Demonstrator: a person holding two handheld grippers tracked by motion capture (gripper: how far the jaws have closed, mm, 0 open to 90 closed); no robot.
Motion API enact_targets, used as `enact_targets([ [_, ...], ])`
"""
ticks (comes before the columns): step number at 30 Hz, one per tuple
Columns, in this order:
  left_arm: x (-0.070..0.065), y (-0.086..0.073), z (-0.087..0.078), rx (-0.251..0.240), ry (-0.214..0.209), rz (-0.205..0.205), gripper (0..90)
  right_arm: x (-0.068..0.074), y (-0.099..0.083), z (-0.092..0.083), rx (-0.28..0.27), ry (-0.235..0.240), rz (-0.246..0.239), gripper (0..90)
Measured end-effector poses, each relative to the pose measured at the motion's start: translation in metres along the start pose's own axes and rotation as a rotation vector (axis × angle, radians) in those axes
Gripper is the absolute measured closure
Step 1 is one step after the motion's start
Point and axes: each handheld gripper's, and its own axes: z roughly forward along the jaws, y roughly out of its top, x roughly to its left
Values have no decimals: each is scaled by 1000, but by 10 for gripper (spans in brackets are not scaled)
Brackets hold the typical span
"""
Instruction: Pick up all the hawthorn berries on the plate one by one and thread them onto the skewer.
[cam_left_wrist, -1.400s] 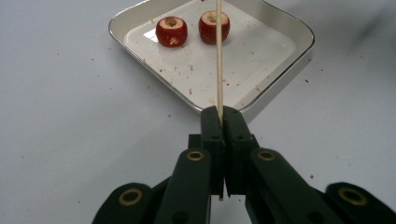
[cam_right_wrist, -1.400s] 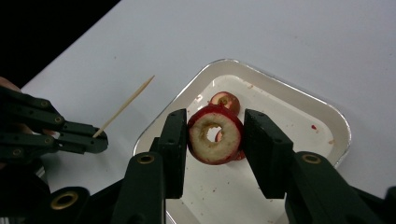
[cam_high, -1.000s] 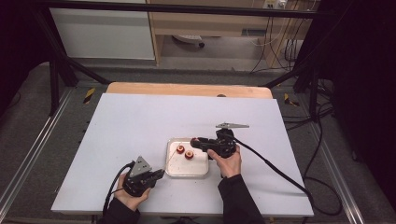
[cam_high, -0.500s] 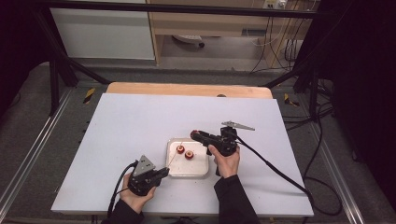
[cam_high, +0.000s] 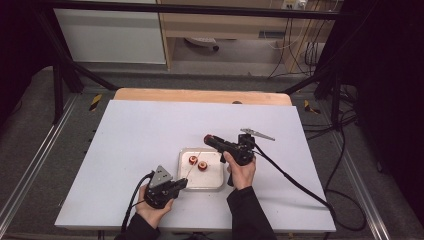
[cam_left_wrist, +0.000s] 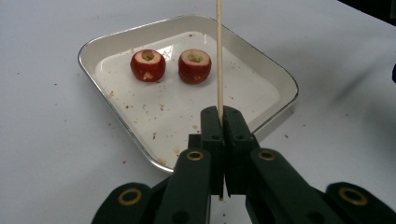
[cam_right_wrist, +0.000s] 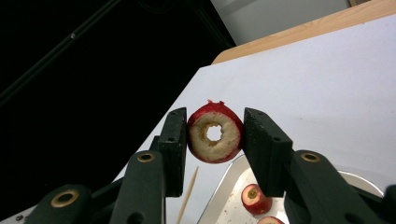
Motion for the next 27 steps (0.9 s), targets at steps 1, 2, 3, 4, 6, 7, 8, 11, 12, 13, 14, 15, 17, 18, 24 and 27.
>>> enact_targets([
  [1,0,1,1,2,-3,-1,881,0,0,0,-2,2,6,614],
  [2,-1,1,2,-1,-5,-3,881,0,1,0,-5,4,12,614],
  [3,-2,2,2,-5,-7,-3,881,0,1,0,-11,11,23,614],
  [4,-3,2,3,-6,-6,-1,881,0,1,0,-11,11,23,614],
  [6,-4,3,4,-11,-7,-1,881,1,2,0,-23,18,39,614],
  [7,-5,4,5,-16,-9,-3,881,1,2,0,-23,18,39,614],
  [8,-6,4,5,-21,-10,-5,881,1,3,-1,-27,19,40,614],
  [11,-7,6,5,-33,-8,-8,882,2,3,-1,-35,21,42,614],
  [12,-8,6,6,-35,-9,-11,881,2,3,-1,-40,21,43,614],
  [13,-8,6,6,-36,-9,-14,881,2,3,-1,-43,23,48,614],
  [14,-8,6,6,-37,-10,-13,881,2,3,-1,-43,24,50,614],
  [15,-8,6,7,-39,-9,-14,882,2,3,-1,-46,26,51,614],
  [17,-9,6,7,-45,-5,-19,881,2,3,-1,-49,26,51,614],
  [18,-8,6,7,-51,-5,-25,881,2,3,-1,-51,27,51,614],
  [24,-9,7,7,-59,-5,-40,881,4,0,-1,-67,25,55,614],
  [27,-10,7,8,-63,-6,-46,881,3,-2,1,-80,24,51,615],
])
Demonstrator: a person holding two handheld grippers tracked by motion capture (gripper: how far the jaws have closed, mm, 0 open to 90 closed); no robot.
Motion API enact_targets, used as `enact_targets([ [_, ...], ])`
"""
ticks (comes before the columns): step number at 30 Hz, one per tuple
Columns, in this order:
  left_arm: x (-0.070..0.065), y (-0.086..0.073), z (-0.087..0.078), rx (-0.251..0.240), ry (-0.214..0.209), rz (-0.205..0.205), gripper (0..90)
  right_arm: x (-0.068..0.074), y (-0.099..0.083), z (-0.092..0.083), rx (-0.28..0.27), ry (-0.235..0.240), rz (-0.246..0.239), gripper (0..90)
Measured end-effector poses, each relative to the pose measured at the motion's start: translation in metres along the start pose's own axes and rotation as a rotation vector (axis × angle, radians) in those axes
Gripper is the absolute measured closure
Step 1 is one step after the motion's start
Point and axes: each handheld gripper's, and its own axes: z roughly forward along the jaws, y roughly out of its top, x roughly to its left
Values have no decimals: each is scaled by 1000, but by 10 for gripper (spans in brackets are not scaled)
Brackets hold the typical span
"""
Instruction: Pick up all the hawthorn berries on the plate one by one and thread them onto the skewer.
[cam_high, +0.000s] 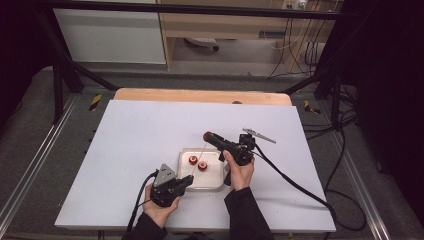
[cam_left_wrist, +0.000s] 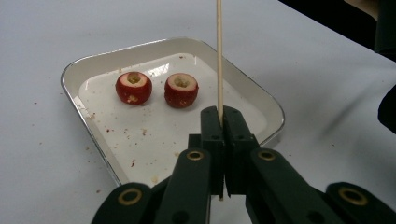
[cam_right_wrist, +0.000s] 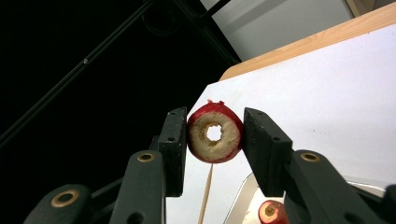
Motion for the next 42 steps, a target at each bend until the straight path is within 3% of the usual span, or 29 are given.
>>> enact_targets([
  [13,1,0,0,-9,4,-16,881,0,-4,2,-31,8,7,615],
  [32,2,1,0,-13,9,-33,881,-2,-12,6,-15,10,17,615],
  [42,3,2,2,-1,19,-49,882,-1,-28,10,5,6,5,617],
])
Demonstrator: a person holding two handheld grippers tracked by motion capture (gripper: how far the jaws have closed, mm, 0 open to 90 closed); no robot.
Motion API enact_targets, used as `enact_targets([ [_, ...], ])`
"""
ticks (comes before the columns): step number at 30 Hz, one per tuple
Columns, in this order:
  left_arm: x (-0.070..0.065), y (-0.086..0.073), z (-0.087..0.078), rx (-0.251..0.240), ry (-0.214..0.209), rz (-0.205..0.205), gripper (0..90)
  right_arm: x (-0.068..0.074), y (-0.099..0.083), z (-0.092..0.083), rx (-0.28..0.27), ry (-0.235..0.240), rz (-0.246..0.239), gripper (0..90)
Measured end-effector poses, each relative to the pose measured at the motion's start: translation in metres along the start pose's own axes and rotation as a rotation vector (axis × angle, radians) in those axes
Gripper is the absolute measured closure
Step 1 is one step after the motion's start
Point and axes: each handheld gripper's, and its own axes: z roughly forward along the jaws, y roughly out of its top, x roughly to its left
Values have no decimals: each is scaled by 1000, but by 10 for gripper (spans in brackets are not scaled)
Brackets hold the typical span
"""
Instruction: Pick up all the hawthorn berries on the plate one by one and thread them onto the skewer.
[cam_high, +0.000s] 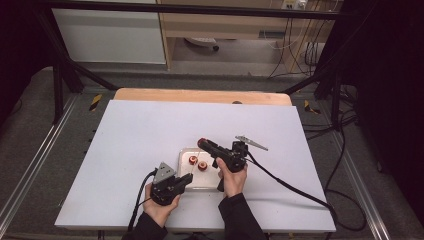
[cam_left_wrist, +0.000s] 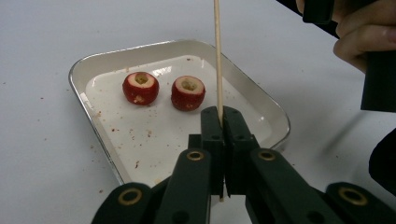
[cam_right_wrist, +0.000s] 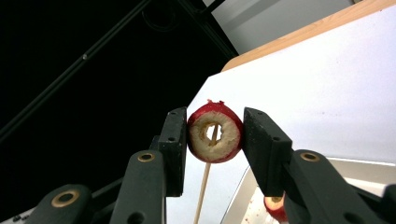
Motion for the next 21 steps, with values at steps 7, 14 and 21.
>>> enact_targets([
  [7,3,1,0,0,7,0,882,1,-11,1,23,6,-4,617],
  [14,5,1,2,4,10,-2,883,4,-31,1,72,10,-25,618],
  [21,5,2,4,5,10,-1,882,6,-44,0,105,16,-40,618],
])
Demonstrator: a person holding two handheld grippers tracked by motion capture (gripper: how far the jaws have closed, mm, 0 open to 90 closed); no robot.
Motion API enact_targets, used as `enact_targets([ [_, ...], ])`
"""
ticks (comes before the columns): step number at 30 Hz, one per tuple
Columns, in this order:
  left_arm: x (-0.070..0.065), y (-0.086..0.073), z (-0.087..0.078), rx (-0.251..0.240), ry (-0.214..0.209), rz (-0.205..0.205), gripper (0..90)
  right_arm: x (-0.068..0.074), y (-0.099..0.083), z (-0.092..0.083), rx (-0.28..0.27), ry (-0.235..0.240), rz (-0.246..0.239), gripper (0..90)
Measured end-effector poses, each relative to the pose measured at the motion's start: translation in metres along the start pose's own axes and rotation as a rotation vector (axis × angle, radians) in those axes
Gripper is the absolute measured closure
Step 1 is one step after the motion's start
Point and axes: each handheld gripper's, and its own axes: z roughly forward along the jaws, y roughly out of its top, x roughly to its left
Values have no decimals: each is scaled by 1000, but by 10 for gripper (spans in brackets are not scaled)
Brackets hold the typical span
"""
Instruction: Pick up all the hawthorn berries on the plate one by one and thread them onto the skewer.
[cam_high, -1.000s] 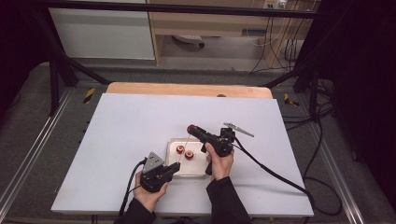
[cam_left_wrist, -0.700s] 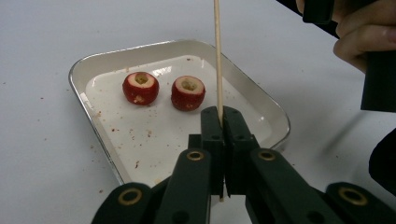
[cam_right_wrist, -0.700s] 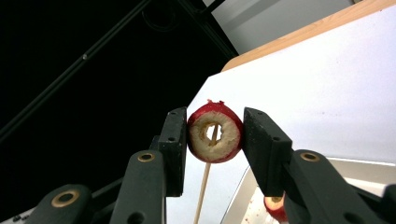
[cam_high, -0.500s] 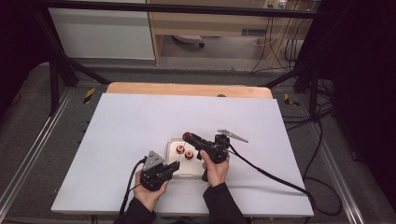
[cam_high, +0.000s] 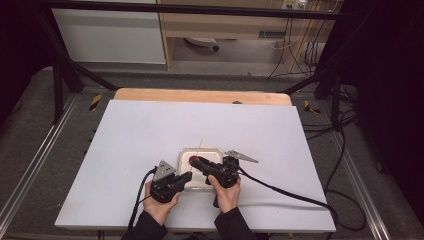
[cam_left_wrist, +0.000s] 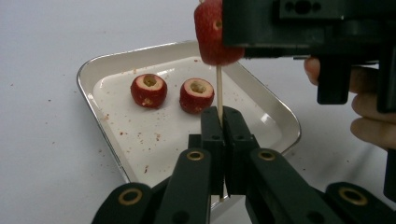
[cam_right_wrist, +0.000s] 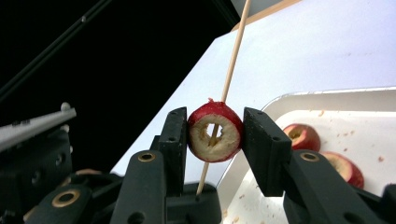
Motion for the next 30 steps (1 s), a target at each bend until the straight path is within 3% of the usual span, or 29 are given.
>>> enact_targets([
  [15,2,0,1,2,-7,18,882,2,-12,0,49,2,-27,608],
  [20,5,-1,-4,13,1,45,882,6,-4,-7,38,-24,-90,491],
  [22,8,-1,-7,25,-1,63,882,7,5,-11,61,-45,-136,361],
  [23,9,-2,-8,30,-1,69,882,7,5,-11,61,-45,-136,361],
  [25,12,-2,-11,45,-1,83,882,6,8,-14,93,-67,-167,290],
  [26,13,-2,-12,52,4,92,882,4,10,-15,122,-92,-214,232],
  [30,18,-3,-17,82,6,117,882,2,12,-17,165,-120,-265,164],
])
